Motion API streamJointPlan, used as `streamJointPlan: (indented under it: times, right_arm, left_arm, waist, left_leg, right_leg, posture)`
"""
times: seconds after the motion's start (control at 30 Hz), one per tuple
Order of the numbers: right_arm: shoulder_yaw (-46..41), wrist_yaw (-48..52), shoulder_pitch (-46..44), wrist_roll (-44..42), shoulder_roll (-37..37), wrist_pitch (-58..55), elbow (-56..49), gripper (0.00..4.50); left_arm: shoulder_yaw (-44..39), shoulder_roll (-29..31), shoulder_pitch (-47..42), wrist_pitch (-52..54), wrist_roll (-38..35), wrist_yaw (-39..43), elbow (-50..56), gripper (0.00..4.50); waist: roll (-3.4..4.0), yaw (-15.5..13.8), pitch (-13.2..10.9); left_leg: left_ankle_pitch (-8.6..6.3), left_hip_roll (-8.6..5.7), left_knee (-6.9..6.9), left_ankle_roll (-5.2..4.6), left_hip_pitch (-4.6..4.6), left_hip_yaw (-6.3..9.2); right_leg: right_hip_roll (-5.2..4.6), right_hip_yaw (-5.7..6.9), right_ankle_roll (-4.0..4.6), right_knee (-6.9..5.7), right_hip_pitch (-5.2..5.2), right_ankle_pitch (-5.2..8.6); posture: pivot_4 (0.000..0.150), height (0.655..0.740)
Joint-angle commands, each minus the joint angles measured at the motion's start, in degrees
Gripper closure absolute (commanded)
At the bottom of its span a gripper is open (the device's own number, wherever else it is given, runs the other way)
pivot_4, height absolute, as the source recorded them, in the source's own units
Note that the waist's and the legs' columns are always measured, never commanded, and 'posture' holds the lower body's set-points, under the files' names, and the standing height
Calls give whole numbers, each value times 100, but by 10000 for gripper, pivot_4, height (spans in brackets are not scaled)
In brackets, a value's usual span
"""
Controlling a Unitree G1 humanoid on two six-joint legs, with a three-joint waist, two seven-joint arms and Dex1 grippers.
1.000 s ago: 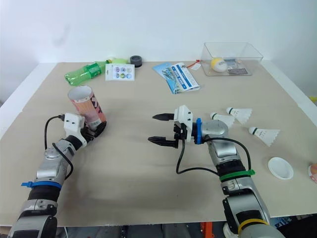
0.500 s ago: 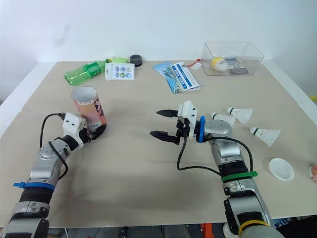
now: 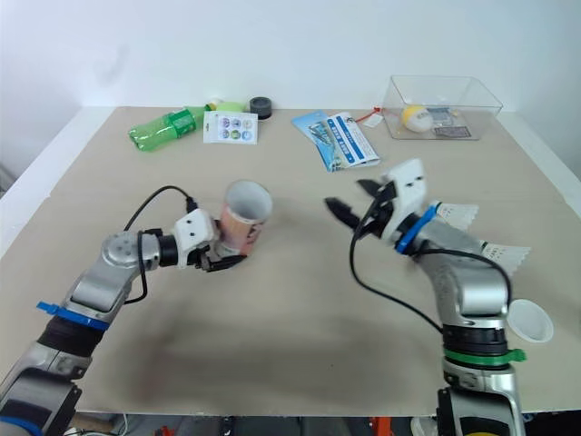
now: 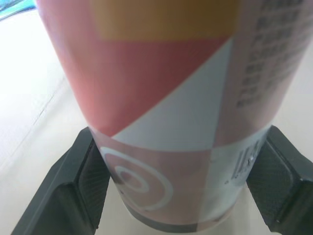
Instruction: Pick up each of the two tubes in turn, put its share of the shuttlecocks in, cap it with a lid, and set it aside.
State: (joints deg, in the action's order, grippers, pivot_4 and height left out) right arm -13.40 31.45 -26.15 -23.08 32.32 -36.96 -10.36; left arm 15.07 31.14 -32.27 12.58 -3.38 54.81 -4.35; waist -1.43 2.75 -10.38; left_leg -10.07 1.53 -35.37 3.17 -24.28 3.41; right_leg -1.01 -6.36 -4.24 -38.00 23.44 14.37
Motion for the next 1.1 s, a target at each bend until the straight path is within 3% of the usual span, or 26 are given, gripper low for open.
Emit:
streamJointPlan:
  times: [0.03,0.27,0.57,0.77,1.1]
  right_arm:
    - [-437,-640,155,190,253,-426,-526,0]
    - [-869,-1500,401,64,81,-1458,-1240,0]
    - [-1248,-1933,844,-281,-192,-2713,-1719,0]
    - [-1214,-1812,1359,-136,-211,-2234,-1402,0]
    - [-946,-1446,1287,58,-219,-1175,-358,0]
  left_arm:
    - [280,-31,-393,444,82,291,237,8524]
    - [726,-141,-1121,854,414,589,-15,8524]
    - [843,-372,-1383,921,665,535,-232,8524]
    - [824,-429,-1390,964,688,528,-163,8524]
    - [713,-648,-1404,1434,219,822,219,8524]
  waist:
    - [0,11,0]
    - [0,27,-1]
    - [0,1,-1]
    - [0,2,-1]
    - [0,10,-1]
  left_leg:
    - [-2,0,2,-3,-1,0]
    - [-9,2,2,-16,-3,1]
    - [-10,0,0,-16,-4,1]
    - [-10,1,0,-17,-4,2]
    - [-8,1,-4,-18,-3,-1]
  right_leg:
    - [1,0,0,0,1,2]
    - [5,-2,1,-1,4,9]
    - [3,-2,-2,-1,2,11]
    - [3,0,-2,-1,0,11]
    - [4,-2,-5,-1,-1,4]
  posture:
    - [1500,7400]
    - [1500,7400]
    - [1500,7400]
    - [1500,7400]
    - [1500,7400]
